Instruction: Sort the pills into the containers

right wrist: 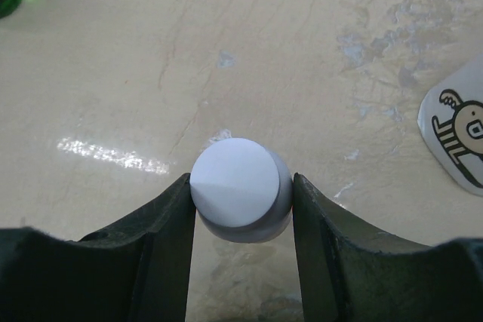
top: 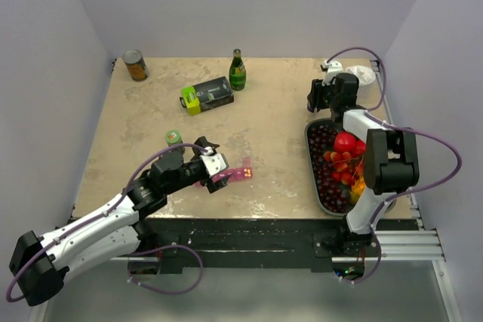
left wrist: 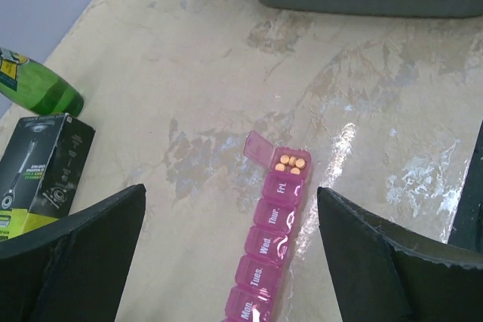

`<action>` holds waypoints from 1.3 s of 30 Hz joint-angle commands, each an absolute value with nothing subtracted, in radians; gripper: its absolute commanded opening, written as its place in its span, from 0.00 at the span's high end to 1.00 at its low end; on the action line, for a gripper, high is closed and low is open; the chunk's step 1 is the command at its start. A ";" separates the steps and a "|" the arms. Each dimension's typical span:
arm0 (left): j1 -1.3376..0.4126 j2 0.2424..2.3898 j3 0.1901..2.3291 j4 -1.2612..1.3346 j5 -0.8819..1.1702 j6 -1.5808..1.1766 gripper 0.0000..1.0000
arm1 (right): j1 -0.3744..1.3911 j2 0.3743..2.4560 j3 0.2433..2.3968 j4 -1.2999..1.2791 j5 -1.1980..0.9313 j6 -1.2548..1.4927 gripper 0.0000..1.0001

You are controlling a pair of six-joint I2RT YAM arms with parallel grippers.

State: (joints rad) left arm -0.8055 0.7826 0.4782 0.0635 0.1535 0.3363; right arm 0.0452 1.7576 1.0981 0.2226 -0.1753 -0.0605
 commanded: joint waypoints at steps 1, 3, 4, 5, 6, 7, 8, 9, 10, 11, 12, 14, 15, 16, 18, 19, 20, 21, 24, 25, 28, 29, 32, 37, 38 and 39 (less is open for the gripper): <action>-0.804 0.801 0.479 0.075 0.152 0.370 0.01 | 0.040 1.819 1.164 0.282 -0.115 0.037 0.74; -0.804 0.808 0.479 0.075 0.147 0.371 0.01 | 0.035 1.838 1.164 0.278 -0.109 0.037 0.71; -0.804 0.810 0.477 0.075 0.147 0.370 0.01 | 0.032 1.841 1.166 0.273 -0.107 0.035 0.69; -0.804 0.814 0.477 0.075 0.146 0.370 0.01 | 0.031 1.845 1.169 0.265 -0.106 0.032 0.65; -0.804 0.818 0.477 0.077 0.146 0.374 0.01 | 0.028 1.847 1.172 0.259 -0.115 0.023 0.58; -0.804 0.827 0.474 0.077 0.144 0.377 0.01 | 0.025 1.848 1.172 0.249 -0.120 0.018 0.54; -0.804 0.831 0.472 0.075 0.138 0.382 0.01 | 0.023 1.848 1.169 0.247 -0.129 0.014 0.50; -0.804 0.839 0.472 0.074 0.134 0.385 0.01 | 0.023 1.844 1.170 0.239 -0.164 0.005 0.39; -0.805 0.850 0.471 0.074 0.129 0.394 0.01 | 0.023 1.830 1.172 0.221 -0.187 -0.035 0.34; -0.804 0.856 0.471 0.071 0.126 0.399 0.01 | 0.023 1.816 1.170 0.209 -0.207 -0.063 0.31; -0.805 0.861 0.468 0.074 0.124 0.406 0.01 | 0.025 1.800 1.166 0.200 -0.219 -0.081 0.19; -0.805 0.873 0.456 0.081 0.130 0.451 0.01 | 0.025 1.729 1.140 0.198 -0.262 -0.109 0.01; -0.805 0.879 0.450 0.084 0.132 0.468 0.01 | 0.025 1.711 1.138 0.192 -0.276 -0.145 0.01; -0.805 0.897 0.443 0.086 0.133 0.494 0.01 | 0.025 1.692 1.141 0.151 -0.300 -0.170 0.01; -0.804 0.925 0.448 0.077 0.133 0.517 0.01 | 0.025 1.654 1.164 0.095 -0.336 -0.248 0.01; -0.802 0.961 0.454 0.072 0.130 0.552 0.00 | 0.026 1.645 1.170 0.072 -0.356 -0.273 0.01; -0.802 0.983 0.459 0.055 0.135 0.567 0.00 | 0.026 1.626 1.186 0.017 -0.430 -0.302 0.01; -0.795 1.009 0.466 0.048 0.144 0.586 0.00 | 0.029 1.620 1.192 0.003 -0.484 -0.358 0.01; -0.770 1.113 0.489 0.025 0.169 0.637 0.00 | 0.040 1.637 1.221 -0.164 -0.879 -0.440 0.01; -0.762 1.158 0.501 0.018 0.181 0.649 0.00 | 0.064 1.656 1.235 -0.258 -0.956 -0.448 0.01; -0.741 1.225 0.520 0.005 0.206 0.667 0.01 | 0.183 1.733 1.299 -0.385 -0.991 -0.462 0.04; -0.735 1.238 0.525 0.002 0.213 0.673 0.01 | 0.211 1.744 1.290 -0.364 -0.977 -0.410 0.08; -0.727 1.279 0.537 0.002 0.213 0.687 0.04 | 0.290 1.787 1.273 -0.282 -0.956 -0.310 0.23; -0.715 1.365 0.572 -0.026 0.215 0.706 0.14 | 0.350 1.873 1.308 -0.263 -0.838 -0.229 0.57; -0.712 1.377 0.581 -0.046 0.221 0.706 0.16 | 0.350 1.882 1.307 -0.253 -0.816 -0.200 0.59; -0.709 1.390 0.592 -0.052 0.230 0.706 0.22 | 0.350 1.894 1.308 -0.256 -0.807 -0.198 0.61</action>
State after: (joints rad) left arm -0.7242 1.3418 0.5354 -0.0219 0.1951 0.6701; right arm 0.3653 1.8771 1.2705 -0.2787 -0.8722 -0.2893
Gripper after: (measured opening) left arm 0.857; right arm 0.437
